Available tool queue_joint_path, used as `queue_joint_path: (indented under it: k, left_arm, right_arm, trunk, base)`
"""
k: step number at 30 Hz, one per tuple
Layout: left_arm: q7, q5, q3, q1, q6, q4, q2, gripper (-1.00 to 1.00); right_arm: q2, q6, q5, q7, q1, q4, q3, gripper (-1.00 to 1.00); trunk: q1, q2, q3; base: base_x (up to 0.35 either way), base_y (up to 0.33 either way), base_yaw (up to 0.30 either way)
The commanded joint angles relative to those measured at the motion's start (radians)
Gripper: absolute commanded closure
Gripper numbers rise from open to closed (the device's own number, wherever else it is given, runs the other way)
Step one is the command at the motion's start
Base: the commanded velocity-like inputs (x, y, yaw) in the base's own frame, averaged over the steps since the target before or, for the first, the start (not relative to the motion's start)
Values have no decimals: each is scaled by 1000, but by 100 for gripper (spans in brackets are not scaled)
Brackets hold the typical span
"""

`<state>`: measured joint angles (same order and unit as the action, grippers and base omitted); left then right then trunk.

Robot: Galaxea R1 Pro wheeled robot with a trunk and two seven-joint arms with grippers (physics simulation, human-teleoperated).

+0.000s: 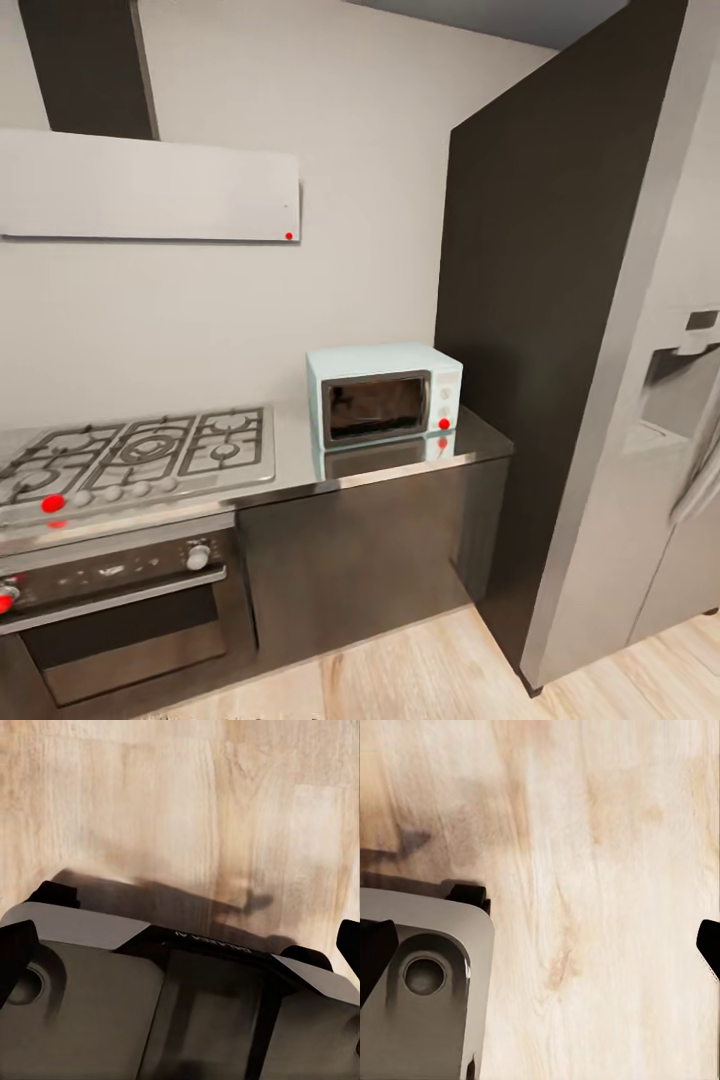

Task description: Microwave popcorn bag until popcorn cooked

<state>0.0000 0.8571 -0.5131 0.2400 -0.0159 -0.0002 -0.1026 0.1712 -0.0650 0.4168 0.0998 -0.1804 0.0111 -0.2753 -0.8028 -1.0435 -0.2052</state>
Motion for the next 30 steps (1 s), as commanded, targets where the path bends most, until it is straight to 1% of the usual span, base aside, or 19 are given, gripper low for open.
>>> queue_joint_path:
  k: [1, 12, 16, 24, 26, 30]
  left_arm:
    - [0, 10, -8, 1, -1, 0, 0, -100]
    - [1, 10, -8, 1, -1, 0, 0, -100]
    - [1, 10, -8, 1, -1, 0, 0, -100]
    - [1, 10, -8, 1, -1, 0, 0, -100]
    - [1, 10, -7, 1, -1, 0, 0, -100]
    - [5, 11, -8, 1, -1, 0, 0, -100]
  right_arm:
    - [1, -4, 9, 3, -1, 1, -8, -100]
    - [0, -8, 11, 3, -1, 2, -7, -100]
    - [-4, -9, 31, 3, -1, 4, -8, -100]
    - [-5, -9, 36, 2, -1, 4, -8, -100]
    - [-4, -9, 36, 2, -1, 4, -9, -100]
    - [-3, -6, 33, 0, -1, 4, -9, -100]
  trunk:
    - [0, -1, -1]
    - [0, -1, -1]
    - [0, -1, -1]
    - [0, -1, -1]
    - [0, -1, -1]
    - [0, -1, -1]
  base:
    - [0, 0, 270]
    - [0, 0, 270]
    - [0, 0, 270]
    - [0, 0, 270]
    - [0, 0, 210]
    - [0, 0, 56]
